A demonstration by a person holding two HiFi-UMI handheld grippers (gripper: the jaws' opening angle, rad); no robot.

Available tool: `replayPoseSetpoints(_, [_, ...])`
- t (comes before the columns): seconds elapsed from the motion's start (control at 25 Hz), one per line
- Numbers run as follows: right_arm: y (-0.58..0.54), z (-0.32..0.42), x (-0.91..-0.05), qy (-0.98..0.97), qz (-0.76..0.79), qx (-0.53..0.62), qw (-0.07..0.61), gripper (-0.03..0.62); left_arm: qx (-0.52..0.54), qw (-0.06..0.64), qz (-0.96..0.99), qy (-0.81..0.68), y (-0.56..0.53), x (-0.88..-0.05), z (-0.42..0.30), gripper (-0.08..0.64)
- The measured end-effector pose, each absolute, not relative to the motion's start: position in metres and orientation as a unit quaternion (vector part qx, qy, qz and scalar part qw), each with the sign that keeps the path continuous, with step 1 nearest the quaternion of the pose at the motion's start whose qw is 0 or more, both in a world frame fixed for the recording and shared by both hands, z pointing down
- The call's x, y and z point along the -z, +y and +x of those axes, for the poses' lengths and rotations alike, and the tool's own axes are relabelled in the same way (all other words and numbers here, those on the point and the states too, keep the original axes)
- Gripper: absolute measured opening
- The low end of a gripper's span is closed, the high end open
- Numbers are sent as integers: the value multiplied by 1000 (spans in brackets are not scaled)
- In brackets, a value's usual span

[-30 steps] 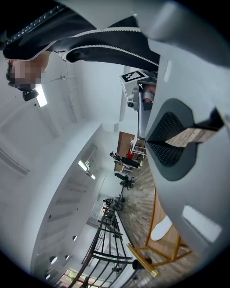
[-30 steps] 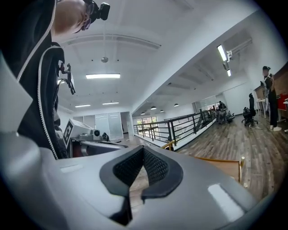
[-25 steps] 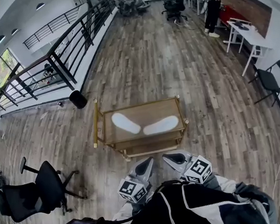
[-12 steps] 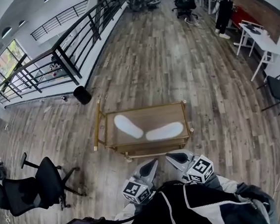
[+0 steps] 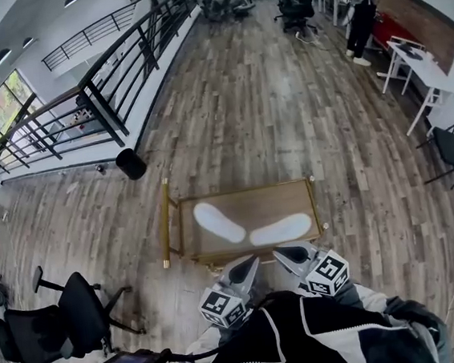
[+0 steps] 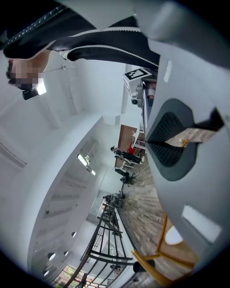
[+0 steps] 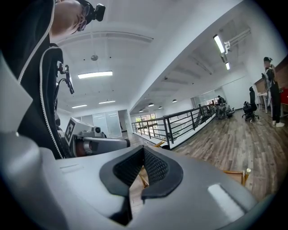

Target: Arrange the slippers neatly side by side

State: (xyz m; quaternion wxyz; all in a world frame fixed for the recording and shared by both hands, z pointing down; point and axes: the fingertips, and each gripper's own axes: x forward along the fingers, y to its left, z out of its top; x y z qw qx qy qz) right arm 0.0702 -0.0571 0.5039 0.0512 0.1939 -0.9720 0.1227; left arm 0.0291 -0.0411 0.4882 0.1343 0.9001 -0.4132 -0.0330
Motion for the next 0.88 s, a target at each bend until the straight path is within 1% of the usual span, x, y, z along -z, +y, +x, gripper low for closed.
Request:
replayPoseSetpoints(0.2, [-92, 22, -492, -967, 222, -115, 40, 5, 26, 117, 912, -391, -77, -476, -22, 20])
replayPoseSetpoints(0.44, [-123, -28, -493, -962, 246, -112, 39, 5, 21, 117, 921, -370, -113, -481, -75, 19])
replayPoseSetpoints(0.64, [-141, -46, -500, -958, 261, -106, 46, 5, 19, 128, 926, -355, -133, -497, -91, 20])
replayPoseSetpoints(0.88, [-154, -45, -502, -956, 267, -105, 58, 5, 28, 127, 924, -361, -148, -496, -95, 20])
